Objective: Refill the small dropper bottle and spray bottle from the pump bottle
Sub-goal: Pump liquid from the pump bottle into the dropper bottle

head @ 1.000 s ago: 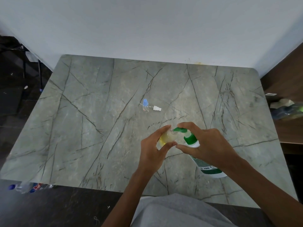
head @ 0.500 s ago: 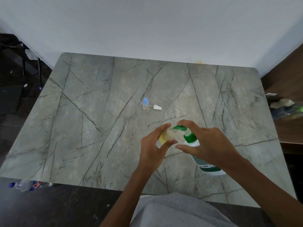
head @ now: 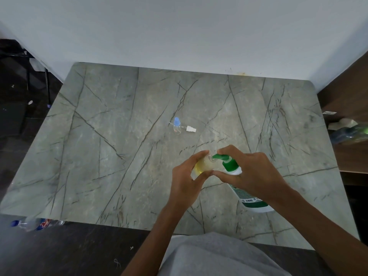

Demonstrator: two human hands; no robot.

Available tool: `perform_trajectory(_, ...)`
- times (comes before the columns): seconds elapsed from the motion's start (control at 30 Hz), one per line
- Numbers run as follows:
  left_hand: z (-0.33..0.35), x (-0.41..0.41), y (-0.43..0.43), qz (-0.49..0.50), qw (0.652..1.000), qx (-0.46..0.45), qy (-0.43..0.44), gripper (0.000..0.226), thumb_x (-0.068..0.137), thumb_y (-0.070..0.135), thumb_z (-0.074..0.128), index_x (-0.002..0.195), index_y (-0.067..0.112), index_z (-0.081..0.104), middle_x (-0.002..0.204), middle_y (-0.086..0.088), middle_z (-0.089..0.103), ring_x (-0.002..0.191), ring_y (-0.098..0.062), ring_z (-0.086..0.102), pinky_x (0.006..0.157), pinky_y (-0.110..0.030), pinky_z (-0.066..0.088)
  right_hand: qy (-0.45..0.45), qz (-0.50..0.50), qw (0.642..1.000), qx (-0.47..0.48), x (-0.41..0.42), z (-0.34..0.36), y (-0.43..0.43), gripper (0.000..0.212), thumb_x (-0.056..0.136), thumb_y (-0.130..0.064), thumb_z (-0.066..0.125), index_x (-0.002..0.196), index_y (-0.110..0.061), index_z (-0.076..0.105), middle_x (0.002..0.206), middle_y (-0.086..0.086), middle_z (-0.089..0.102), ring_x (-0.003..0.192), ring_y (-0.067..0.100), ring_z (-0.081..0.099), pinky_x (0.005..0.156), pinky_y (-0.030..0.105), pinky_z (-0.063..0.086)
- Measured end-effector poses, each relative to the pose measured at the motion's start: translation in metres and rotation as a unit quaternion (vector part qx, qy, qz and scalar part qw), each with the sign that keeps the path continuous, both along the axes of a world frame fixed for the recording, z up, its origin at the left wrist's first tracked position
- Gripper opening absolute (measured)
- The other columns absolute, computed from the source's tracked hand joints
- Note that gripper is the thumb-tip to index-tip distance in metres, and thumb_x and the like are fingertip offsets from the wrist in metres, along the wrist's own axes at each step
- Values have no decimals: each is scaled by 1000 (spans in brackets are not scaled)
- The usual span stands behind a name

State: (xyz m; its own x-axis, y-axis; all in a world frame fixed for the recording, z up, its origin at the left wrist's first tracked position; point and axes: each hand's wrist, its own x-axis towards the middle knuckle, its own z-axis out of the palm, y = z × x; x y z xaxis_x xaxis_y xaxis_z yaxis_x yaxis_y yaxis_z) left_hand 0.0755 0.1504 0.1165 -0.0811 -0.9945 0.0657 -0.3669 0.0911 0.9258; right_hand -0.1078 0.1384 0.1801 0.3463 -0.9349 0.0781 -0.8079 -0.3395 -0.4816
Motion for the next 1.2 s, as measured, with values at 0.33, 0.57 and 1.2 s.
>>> perform_trajectory(0.33, -1, 3, -4, 6, 1000, -6, 0, 50, 80, 34, 75, 126, 31, 56, 120, 9, 67, 107, -4, 64, 88, -30, 56, 56, 22, 998, -6, 0, 1, 1, 67, 74, -75, 39, 129, -39, 26, 84, -9, 70, 59, 10, 63, 60, 24, 55)
perform_trajectory(0.57, -2, 2, -5, 7, 1000, -10, -5, 50, 80, 30, 76, 125, 33, 55, 121, 14, 64, 108, -2, 63, 87, -26, 56, 37, 15, 999, -10, 2, 4, 0, 60, 74, -69, 44, 123, -37, 33, 79, -8, 71, 51, 2, 53, 54, 15, 46)
perform_trajectory(1.2, -6, 3, -4, 20, 1000, -17, -11, 49, 79, 32, 77, 124, 32, 58, 118, 14, 66, 104, -1, 64, 83, -26, 57, 68, 23, 997, 1, 1, -2, 0, 64, 76, -69, 47, 128, -42, 19, 86, -7, 71, 63, 12, 64, 64, 24, 53)
